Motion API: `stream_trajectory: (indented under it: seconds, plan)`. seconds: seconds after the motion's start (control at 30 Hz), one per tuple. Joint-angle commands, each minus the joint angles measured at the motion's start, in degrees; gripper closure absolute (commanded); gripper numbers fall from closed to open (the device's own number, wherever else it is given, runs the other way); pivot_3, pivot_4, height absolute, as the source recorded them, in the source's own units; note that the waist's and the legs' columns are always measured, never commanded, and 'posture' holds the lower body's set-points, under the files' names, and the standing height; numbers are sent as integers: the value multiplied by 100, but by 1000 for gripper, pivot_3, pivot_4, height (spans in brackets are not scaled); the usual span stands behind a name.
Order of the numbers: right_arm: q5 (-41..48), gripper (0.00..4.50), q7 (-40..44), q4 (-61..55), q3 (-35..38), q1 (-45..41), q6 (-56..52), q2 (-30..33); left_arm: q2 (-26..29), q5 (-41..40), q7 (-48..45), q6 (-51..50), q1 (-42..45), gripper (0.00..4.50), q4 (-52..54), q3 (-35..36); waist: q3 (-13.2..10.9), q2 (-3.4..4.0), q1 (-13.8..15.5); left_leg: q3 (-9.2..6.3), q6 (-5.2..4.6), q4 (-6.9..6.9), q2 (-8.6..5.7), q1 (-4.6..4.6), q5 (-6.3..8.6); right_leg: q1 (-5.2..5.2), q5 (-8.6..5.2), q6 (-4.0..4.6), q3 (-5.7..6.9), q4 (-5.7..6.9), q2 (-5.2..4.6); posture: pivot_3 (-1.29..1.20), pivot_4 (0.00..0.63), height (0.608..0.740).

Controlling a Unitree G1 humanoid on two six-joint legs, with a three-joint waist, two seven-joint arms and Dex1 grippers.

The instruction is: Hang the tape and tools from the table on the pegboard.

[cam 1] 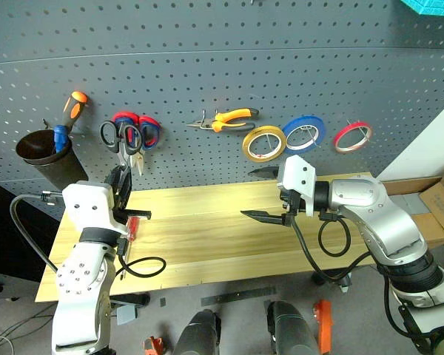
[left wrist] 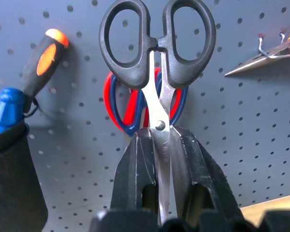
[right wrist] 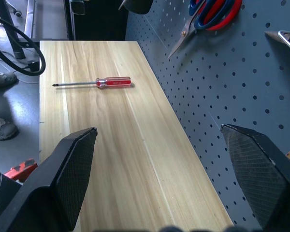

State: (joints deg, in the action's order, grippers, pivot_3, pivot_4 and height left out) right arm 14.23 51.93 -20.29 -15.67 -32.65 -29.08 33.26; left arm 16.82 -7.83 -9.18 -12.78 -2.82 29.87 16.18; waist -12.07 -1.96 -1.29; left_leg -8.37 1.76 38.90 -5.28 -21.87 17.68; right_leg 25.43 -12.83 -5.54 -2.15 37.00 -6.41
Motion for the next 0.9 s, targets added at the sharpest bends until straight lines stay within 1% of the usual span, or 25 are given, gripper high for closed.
stream_trajectory:
  seconds: [0.03,0.27,0.57,0.63,0.7,0.87,0.9]
  plan:
    - [-25,250,15,-190,33,-93,62,7,61,-45,28,-78,91,4408,10,121,0,0,-1,0,0,0,0,0,0,0,0,0,0,0,0,-13,172,740]
    - [-24,250,17,-256,37,-71,2,32,115,76,39,-236,400,4408,-330,-7,0,0,-15,0,0,0,0,1,0,-1,0,0,-1,0,0,-24,182,740]
    - [-30,250,-12,-298,37,-47,-35,26,19,72,164,-368,474,4408,-619,-2,0,0,-22,-2,0,0,1,2,0,-1,0,1,-1,0,0,-29,191,740]
    - [-32,250,-19,-319,29,-34,-46,23,6,3,123,-398,501,3683,-678,-23,0,0,-22,-2,0,0,1,2,0,-1,0,1,0,0,0,-31,193,740]
    - [-32,250,-23,-341,20,-18,-59,24,4,-34,85,-432,513,3115,-724,-50,0,0,-23,-3,0,0,1,2,0,-1,0,1,0,0,0,-33,196,740]
    - [-24,250,-40,-416,13,36,-117,44,-24,29,136,-507,365,1344,-754,-48,0,0,-26,-3,0,0,1,2,0,-1,0,1,-1,0,0,-39,203,740]
    - [-23,250,-48,-429,11,52,-136,45,-16,52,146,-557,303,1110,-771,-41,0,0,-30,-2,0,0,1,2,0,-1,0,1,-1,0,0,-39,203,740]
